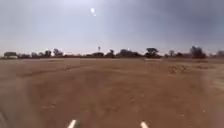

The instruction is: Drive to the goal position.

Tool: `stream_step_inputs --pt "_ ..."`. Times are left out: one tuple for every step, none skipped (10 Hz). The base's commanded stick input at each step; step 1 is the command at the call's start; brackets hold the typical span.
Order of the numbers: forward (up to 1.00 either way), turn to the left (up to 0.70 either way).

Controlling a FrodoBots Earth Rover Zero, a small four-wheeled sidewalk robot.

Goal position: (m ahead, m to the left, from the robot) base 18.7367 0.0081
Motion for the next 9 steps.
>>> stream_step_inputs --pt "0.70 0.00" --pt "0.70 0.00" --pt "0.70 0.00" --pt "0.70 0.00" --pt "0.70 0.00" --pt "0.70 0.00" --pt "0.70 0.00" --pt "0.70 0.00" --pt "0.70 0.00"
